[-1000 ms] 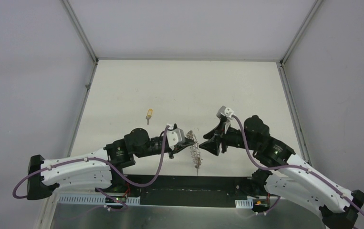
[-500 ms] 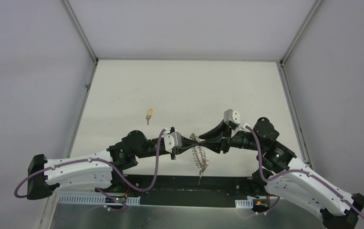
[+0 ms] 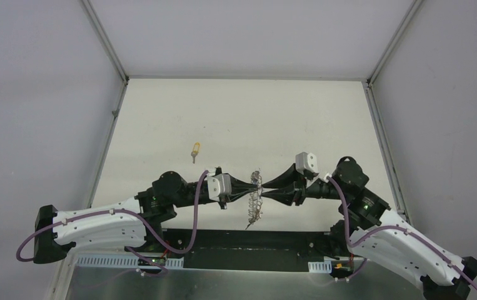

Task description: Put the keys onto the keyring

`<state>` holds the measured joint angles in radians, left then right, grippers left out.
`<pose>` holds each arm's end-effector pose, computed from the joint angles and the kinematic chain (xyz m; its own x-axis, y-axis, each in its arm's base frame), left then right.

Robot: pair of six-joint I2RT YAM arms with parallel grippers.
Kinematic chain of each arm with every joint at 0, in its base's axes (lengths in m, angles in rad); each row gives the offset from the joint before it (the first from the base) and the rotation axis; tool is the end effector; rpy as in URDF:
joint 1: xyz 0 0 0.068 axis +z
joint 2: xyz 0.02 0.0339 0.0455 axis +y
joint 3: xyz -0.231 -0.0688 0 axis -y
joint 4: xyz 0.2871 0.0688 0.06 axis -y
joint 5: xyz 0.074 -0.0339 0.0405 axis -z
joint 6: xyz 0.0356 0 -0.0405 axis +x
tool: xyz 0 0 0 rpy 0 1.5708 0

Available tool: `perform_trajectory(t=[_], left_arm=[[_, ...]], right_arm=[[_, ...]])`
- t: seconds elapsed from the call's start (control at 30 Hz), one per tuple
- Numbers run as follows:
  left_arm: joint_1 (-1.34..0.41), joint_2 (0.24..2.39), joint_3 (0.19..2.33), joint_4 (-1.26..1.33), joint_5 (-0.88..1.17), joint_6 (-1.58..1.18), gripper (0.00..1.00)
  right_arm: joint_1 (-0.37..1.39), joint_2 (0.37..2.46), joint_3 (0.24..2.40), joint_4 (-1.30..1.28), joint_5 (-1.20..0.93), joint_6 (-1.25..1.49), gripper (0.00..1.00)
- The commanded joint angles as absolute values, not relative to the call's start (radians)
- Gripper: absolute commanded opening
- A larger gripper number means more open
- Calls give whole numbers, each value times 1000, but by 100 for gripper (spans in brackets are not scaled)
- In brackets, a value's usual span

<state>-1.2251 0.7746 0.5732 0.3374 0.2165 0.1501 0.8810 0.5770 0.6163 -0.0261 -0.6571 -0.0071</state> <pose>0.0795 -0.2434 0.2912 0.1936 -0.1066 -0.9753 0.9730 0.1483 0.1770 0.1188 0.1782 0.3121 0.0155 0.0099 -0.9998 -0.9993 0.0328 -0.0152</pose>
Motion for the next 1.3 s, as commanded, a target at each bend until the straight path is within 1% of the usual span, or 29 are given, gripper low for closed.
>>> perform_trajectory(t=[0.0,0.13,0.23,0.33,0.47,0.57,0.7,0.83,0.87,1.0,1.03,1.27], left_arm=[[-1233,761,587,411,256,163,0],[-1233,759,588,412,260,163,0],[-1234,760,588,412,259,162,0],[-1233,759,585,407,258,161,0],[-1234,755,581,405,259,160,0],[-1233,755,580,403,258,159,0],[-1234,755,579,396,253,160,0],[-1232,758,585,381,257,160,0],[-1233,760,586,380,258,160,0],[-1234,759,588,375,257,163,0],[-1234,758,588,373,256,163,0],[-1233,747,589,339,233,166,0]], right_arm=[[881,607,631,23,-705,-34,29],[881,630,635,56,-723,-20,27],[881,640,640,59,-729,-21,18],[881,639,645,63,-730,-20,15],[881,633,651,64,-728,-15,16],[881,632,653,63,-729,-15,24],[881,630,658,63,-735,-11,26],[881,632,668,51,-743,-17,19],[881,633,669,46,-748,-22,15],[881,634,671,37,-750,-24,5],[881,633,673,37,-751,-23,0],[881,611,677,10,-726,-18,0]])
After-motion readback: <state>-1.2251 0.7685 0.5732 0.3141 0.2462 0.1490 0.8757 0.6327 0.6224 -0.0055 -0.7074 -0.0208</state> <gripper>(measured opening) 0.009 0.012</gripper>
